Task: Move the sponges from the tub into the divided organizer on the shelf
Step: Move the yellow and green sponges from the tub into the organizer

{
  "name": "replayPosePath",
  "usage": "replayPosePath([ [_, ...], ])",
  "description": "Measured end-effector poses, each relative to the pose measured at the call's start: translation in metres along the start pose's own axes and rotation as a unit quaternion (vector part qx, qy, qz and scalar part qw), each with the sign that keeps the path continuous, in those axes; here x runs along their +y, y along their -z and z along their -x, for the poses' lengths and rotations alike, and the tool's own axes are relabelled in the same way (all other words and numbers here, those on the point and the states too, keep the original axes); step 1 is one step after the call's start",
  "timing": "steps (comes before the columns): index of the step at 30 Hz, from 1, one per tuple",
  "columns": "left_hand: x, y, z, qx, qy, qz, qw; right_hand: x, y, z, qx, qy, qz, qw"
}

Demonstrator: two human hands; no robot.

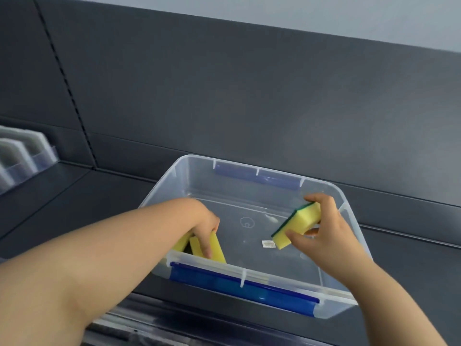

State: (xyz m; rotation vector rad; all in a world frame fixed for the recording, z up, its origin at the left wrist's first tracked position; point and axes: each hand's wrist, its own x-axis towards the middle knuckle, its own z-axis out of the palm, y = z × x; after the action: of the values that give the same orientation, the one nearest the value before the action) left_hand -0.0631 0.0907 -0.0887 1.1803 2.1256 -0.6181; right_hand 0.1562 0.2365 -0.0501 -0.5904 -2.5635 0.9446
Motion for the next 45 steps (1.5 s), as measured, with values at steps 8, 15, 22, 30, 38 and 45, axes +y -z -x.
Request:
replayPosePath([
  [8, 0.001, 0.012, 0.025, 0.173, -0.065, 0.209, 0.960, -0.005, -0.001, 0.006, 0.071, -0.010, 0.055, 0.996],
  [15, 0.004, 0.002, 0.100, 0.475, -0.086, 0.377, 0.790, -0.007, -0.007, 0.011, 0.144, -0.022, -0.015, 0.989],
  [22, 0.015, -0.038, 0.132, 0.586, -0.015, 0.316, 0.746, -0.022, -0.026, 0.019, 0.124, -0.003, -0.112, 0.986],
  [30, -0.020, -0.070, 0.192, 0.654, 0.000, 0.208, 0.728, -0.079, -0.058, 0.032, 0.113, 0.062, -0.151, 0.980],
  [38, -0.100, -0.162, 0.268, 0.661, 0.032, 0.202, 0.722, -0.181, -0.132, 0.074, 0.105, 0.091, -0.138, 0.981],
  [45, -0.195, -0.297, 0.345, 0.668, 0.096, 0.241, 0.698, -0.287, -0.231, 0.121, 0.059, 0.140, -0.138, 0.979],
])
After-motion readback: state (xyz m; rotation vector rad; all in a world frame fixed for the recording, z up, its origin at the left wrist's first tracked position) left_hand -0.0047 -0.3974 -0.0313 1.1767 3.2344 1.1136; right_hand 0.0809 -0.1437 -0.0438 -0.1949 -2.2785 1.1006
